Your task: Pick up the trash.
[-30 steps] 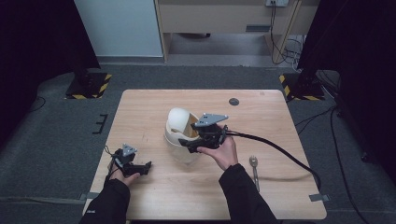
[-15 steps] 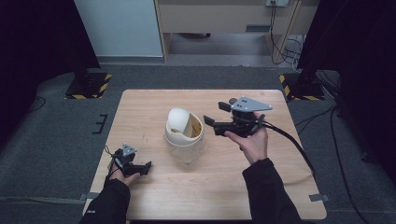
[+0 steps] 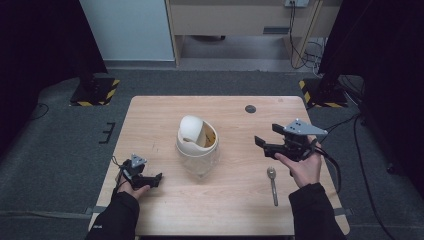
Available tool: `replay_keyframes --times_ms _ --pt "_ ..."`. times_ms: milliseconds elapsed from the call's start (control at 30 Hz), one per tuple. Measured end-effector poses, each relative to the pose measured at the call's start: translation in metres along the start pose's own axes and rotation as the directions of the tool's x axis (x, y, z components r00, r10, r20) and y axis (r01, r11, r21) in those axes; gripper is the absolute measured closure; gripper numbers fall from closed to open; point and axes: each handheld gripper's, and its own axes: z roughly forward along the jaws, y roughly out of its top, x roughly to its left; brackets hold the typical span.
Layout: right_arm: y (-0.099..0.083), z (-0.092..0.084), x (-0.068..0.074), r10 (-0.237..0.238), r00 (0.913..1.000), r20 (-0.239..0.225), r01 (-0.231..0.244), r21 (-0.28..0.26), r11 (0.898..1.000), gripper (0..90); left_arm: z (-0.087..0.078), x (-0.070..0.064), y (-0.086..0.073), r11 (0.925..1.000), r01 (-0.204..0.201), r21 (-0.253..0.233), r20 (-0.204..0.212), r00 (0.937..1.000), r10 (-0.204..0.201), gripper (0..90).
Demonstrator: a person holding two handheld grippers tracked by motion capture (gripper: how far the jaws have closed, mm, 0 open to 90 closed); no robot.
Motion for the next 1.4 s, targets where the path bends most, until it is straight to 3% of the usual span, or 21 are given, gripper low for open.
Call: replay_keyframes --times_ms 33,200,467,533,600,700,833,900,967,1033,1067,1100,1200,1400 --pt "-0.011 -0.005 -0.005 0.02 0.9997 0.011 -0.02 0.0 1.0 22.9 0.0 0.0 0.0 1.0 0.001 -0.001 0.0 1.0 -0.001 0.0" --pt "-0.029 -0.011 -0.011 0.042 0.9983 0.041 -0.042 0.014 0.999 23.8 0.0 0.0 0.0 1.0 0.0 0.0 0.0 1.0 0.0 0.0" --pt "-0.073 -0.016 -0.021 0.074 0.99 0.12 -0.087 0.106 0.99 24.8 0.0 0.0 0.0 1.0 0.0 0.0 0.0 1.0 0.0 0.0" --pt "-0.078 -0.017 -0.023 0.077 0.9899 0.119 -0.091 0.12 0.989 24.6 0.0 0.0 0.0 1.0 0.0 0.0 0.0 1.0 0.0 0.0" --pt "-0.092 -0.018 -0.024 0.101 0.987 0.124 -0.122 0.167 0.978 25.9 0.0 0.0 0.0 1.0 0.001 0.0 0.0 1.0 -0.001 0.0" --pt "-0.097 -0.019 -0.026 0.087 0.9877 0.13 -0.11 0.182 0.977 26.1 0.0 0.0 0.0 1.0 0.0 0.0 0.0 1.0 0.0 0.0" --pt "-0.11 -0.016 -0.029 0.105 0.9859 0.13 -0.13 0.205 0.97 28.2 0.0 0.0 0.0 1.0 0.001 -0.001 0.0 1.0 -0.001 0.0" --pt "-0.118 -0.012 -0.032 0.095 0.9859 0.138 -0.128 0.251 0.959 30.4 0.0 0.0 0.0 1.0 0.0 0.0 0.0 1.0 0.0 0.0" --pt "-0.126 -0.008 -0.033 0.091 0.985 0.147 -0.133 0.311 0.941 32.2 0.0 0.0 0.0 1.0 0.001 -0.001 0.0 1.0 -0.001 0.0" --pt "-0.128 -0.008 -0.033 0.09 0.985 0.147 -0.134 0.326 0.936 32.9 0.0 0.0 0.0 1.0 0.0 0.0 0.0 1.0 0.0 0.0" --pt "-0.132 -0.006 -0.031 0.099 0.9842 0.146 -0.146 0.358 0.922 34.4 0.0 0.0 0.0 1.0 0.0 0.0 0.0 1.0 0.0 0.0" --pt "-0.133 -0.005 -0.03 0.101 0.984 0.147 -0.149 0.366 0.919 35.6 0.0 0.0 0.0 1.0 0.0 0.0 0.0 1.0 0.0 0.0" --pt "-0.137 -0.001 -0.025 0.077 0.9866 0.144 -0.13 0.406 0.905 39.2 0.0 0.0 0.0 1.0 0.0 0.0 0.0 1.0 0.0 0.0" --pt "-0.144 0.012 -0.02 0.038 0.9912 0.127 -0.097 0.497 0.862 43.5 0.0 0.0 0.0 1.0 0.001 -0.001 0.0 1.0 -0.001 0.0"
